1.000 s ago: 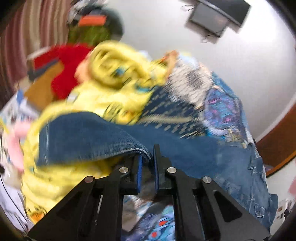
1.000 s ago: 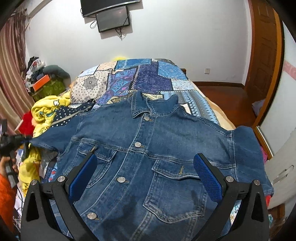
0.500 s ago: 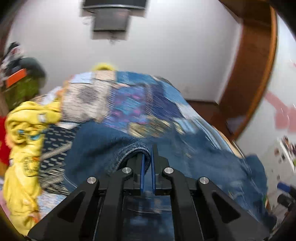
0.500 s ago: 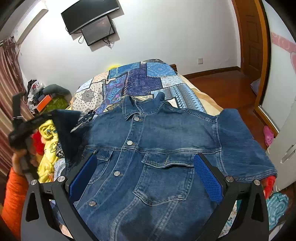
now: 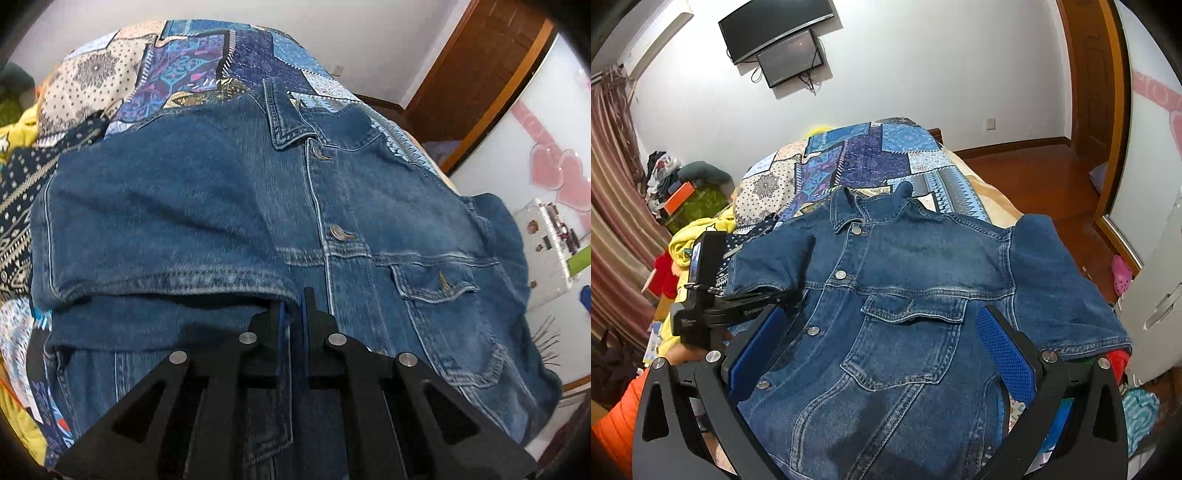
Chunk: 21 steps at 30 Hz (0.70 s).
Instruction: Fold large clothes
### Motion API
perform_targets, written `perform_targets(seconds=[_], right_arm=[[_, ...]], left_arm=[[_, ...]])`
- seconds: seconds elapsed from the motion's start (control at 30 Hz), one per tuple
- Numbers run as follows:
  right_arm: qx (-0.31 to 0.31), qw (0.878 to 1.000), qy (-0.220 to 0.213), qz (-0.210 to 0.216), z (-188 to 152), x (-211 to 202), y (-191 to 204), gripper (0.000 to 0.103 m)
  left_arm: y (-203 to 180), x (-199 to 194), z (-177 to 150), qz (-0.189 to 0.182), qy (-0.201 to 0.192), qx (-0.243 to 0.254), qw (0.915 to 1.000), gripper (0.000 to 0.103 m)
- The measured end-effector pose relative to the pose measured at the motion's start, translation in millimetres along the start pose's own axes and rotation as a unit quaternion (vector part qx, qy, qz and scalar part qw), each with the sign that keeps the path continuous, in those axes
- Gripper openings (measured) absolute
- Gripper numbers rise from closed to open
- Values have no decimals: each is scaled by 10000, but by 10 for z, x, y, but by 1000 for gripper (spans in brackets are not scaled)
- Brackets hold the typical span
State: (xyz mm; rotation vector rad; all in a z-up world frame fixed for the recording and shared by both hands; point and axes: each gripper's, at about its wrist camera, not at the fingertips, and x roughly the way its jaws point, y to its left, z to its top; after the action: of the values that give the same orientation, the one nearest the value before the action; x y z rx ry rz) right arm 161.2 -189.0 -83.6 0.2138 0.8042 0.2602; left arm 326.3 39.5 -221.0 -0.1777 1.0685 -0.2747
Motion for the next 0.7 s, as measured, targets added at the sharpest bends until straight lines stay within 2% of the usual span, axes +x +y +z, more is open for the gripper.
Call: perform_targets(seconds=[0.07,0.13,0.23,0.33,0.47,0.57,0.7], right_arm=[[-29,10000,-18,-35,0,-3,15,103],[-21,10000,-34,-58,-1,2,19,103],[-8,10000,-3,-48,-6,30,31,103],[-54,10000,27,-73,-19,51,56,103],[-105,9998,57,-132,-25,78,80,103],[-143,9997,83,-156,-31,99,95,103],[-169,9995,143,-229,-39,150,89,103]], left_arm=[[34,-103,-2,11,17,-36,10000,21],[105,-271,21,52,-152,-124,9998,48],[272,-580,16,12,-545,-342,9979,62],[535,-805,43,25,-789,-719,9943,71],[978,-893,2,-108,-802,-1366,9873,72],[1272,-822,-89,-476,-694,-1918,9778,72],[1600,-560,-193,-1036,-495,-2671,9568,72]])
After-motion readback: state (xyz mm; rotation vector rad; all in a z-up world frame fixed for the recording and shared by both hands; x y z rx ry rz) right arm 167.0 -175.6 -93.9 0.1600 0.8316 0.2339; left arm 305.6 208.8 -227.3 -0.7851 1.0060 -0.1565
